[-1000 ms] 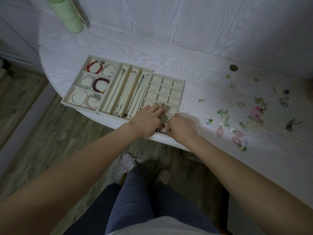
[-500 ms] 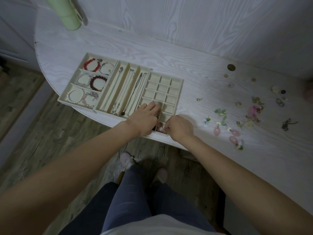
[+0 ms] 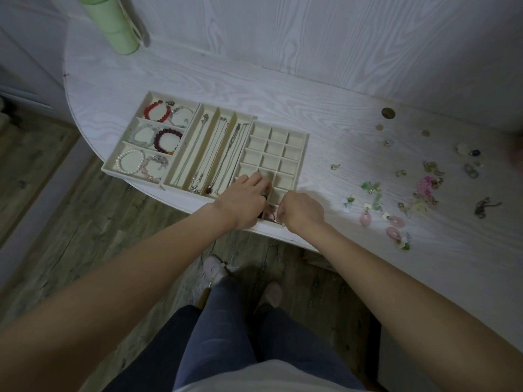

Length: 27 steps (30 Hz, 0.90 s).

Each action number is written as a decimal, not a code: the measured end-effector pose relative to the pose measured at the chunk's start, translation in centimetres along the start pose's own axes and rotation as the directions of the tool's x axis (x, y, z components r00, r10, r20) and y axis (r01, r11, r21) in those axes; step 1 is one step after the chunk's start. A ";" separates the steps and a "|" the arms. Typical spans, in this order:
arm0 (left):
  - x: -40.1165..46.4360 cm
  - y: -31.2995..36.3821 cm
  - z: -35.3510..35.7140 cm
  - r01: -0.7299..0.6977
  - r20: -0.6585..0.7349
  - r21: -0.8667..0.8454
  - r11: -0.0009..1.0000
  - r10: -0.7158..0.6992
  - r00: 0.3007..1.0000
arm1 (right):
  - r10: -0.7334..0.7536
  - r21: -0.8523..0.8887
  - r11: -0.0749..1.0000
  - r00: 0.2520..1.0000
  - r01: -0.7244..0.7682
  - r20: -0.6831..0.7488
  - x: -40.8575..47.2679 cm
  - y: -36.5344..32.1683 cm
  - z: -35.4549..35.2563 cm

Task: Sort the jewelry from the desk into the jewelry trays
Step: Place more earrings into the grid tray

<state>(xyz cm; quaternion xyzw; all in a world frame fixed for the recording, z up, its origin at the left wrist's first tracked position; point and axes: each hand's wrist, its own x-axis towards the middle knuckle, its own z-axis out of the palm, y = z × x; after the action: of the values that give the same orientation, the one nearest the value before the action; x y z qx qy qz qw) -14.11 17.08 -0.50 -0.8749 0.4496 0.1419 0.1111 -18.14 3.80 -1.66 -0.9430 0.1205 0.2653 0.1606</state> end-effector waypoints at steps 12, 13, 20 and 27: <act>0.0 0.0 0.1 0.008 0.032 -0.031 0.999 -0.007 0.999 | -0.010 0.048 0.999 1.000 0.008 0.025 -0.4 0.3 0.3; 0.0 0.0 0.1 0.011 0.037 -0.031 0.999 -0.010 0.999 | -0.010 0.057 0.998 1.000 0.008 0.026 -0.4 0.4 0.3; -0.2 0.2 -0.2 0.026 0.002 -0.037 0.999 -0.026 1.000 | -0.020 0.042 0.999 0.999 0.019 0.030 -0.1 0.6 0.1; 0.0 0.5 -1.1 0.035 0.051 -0.060 0.998 -0.032 0.998 | -0.026 0.070 0.997 0.999 0.024 0.033 -0.3 0.5 -0.1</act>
<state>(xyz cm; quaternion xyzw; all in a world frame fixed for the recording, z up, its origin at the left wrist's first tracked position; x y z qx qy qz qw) -14.36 16.40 0.48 -0.8815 0.4273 0.1757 0.0979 -18.47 3.30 -1.56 -0.9337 0.1151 0.2749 0.1988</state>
